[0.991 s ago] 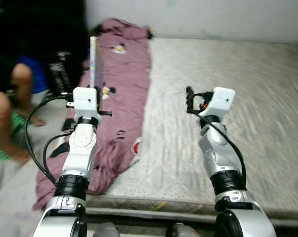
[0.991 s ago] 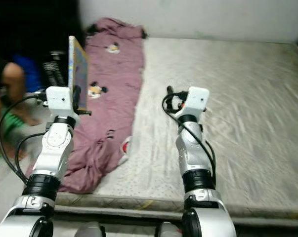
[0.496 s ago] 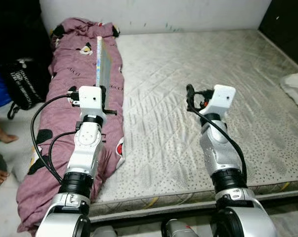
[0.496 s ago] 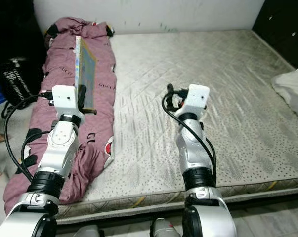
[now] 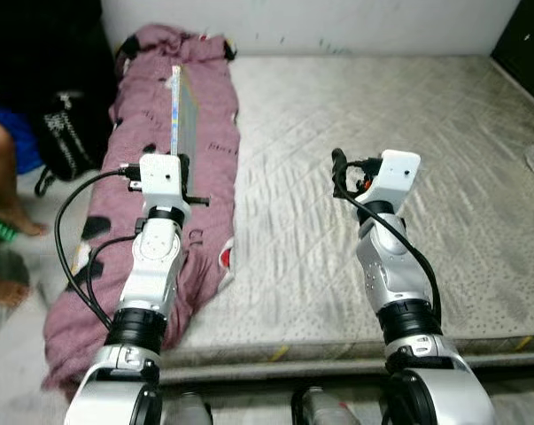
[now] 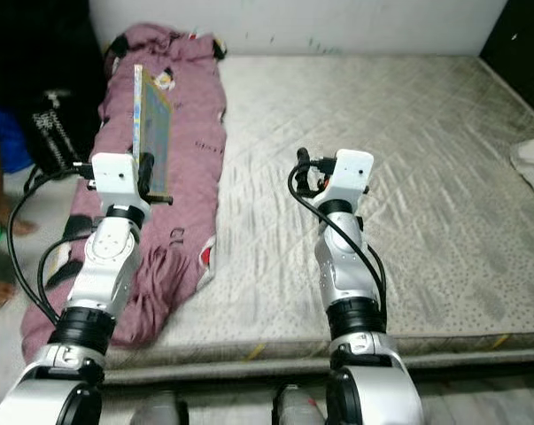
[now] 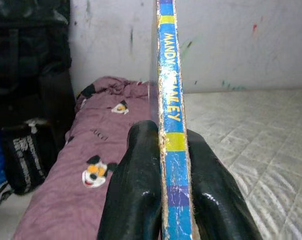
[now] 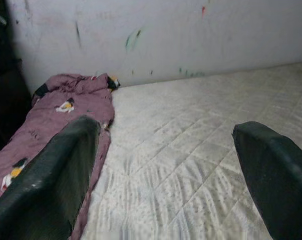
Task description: Clean up the room
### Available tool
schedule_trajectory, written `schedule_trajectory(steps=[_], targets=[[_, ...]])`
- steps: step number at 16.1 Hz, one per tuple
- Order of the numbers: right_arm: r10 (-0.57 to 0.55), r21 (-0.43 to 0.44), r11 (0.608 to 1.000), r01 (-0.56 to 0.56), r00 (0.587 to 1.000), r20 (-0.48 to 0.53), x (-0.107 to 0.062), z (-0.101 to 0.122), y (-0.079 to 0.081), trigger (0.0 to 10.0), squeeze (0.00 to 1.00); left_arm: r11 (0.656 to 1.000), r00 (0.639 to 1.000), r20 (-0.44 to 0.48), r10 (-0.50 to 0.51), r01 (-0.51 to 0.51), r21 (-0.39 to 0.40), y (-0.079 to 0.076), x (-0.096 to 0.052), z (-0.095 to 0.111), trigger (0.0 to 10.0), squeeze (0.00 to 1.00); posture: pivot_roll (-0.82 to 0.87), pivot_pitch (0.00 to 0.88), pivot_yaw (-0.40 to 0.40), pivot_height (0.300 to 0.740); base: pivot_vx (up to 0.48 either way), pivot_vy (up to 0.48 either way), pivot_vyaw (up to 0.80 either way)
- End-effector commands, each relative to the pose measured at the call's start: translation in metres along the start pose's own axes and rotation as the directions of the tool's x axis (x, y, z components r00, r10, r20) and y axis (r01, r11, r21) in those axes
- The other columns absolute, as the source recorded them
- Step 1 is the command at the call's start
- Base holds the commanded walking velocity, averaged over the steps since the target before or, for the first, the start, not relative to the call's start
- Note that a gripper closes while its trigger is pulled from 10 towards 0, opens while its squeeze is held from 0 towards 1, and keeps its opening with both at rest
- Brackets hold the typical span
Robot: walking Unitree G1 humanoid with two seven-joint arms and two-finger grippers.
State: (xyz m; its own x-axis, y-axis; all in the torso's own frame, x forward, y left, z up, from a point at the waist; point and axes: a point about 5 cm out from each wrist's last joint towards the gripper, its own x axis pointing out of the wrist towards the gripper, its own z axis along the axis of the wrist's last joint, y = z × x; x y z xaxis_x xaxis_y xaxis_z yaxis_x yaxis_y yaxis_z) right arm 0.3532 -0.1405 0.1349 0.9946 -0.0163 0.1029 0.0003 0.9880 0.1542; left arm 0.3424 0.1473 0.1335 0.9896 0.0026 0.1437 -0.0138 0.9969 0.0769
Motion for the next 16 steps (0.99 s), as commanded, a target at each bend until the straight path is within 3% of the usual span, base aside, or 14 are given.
schedule_trajectory(steps=[1, 16], targets=[[0.007, -0.001, 1.000, -0.007, 1.000, 0.007, 0.0019, 0.0019, 0.0026, 10.0, 0.00, 1.000, 0.999, 0.043, 0.003, -0.003, 0.002, 0.0027, 0.0043, 0.0098, 10.0, 0.00, 0.01, 0.000, 0.006, 0.740, -0.244, 0.000, 0.00], [0.042, -0.008, 0.999, -0.042, 0.999, -0.013, 0.0009, -0.0024, 0.0058, 10.0, 0.00, 1.000, 0.999, 0.042, 0.005, -0.004, -0.021, 0.0037, 0.0023, 0.0085, 10.0, 0.00, 0.02, 0.000, -0.004, 0.740, -0.016, 0.000, 0.00]])
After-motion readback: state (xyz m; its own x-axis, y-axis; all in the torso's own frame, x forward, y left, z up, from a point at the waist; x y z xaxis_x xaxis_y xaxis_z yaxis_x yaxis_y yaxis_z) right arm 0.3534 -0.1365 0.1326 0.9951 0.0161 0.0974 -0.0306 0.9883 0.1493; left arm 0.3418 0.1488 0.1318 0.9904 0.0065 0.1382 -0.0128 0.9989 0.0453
